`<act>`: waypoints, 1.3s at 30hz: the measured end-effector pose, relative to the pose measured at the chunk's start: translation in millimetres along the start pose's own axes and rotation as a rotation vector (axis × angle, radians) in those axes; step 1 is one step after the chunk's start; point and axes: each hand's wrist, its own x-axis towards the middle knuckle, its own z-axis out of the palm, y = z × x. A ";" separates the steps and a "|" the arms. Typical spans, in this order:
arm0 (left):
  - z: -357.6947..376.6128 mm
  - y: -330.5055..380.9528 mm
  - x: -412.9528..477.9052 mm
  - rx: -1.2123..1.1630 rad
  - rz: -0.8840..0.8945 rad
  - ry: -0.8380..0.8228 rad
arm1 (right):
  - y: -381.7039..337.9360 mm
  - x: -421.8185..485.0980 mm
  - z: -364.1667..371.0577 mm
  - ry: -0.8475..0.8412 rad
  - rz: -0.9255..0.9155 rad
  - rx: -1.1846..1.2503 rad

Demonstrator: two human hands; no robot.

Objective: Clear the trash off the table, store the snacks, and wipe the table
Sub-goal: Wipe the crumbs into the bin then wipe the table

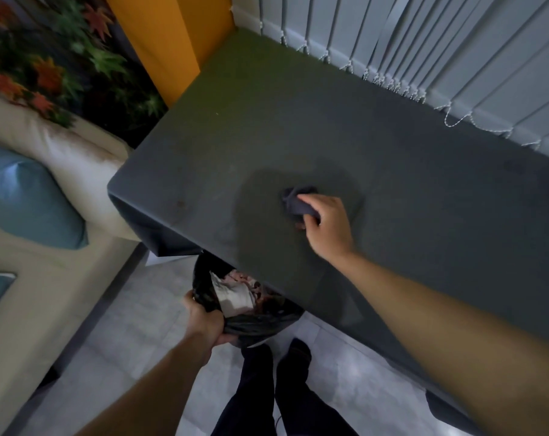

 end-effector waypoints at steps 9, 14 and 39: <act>-7.7 -14.0 -5.0 -0.026 0.001 0.040 | -53.5 -71.6 18.7 -0.377 -0.301 0.179; -14.8 -16.9 -4.5 -0.007 0.002 0.060 | -48.2 -29.5 15.7 -0.097 0.016 0.049; -61.9 3.5 25.1 -0.081 -0.034 0.183 | -97.7 88.0 83.4 -0.277 -0.036 -0.022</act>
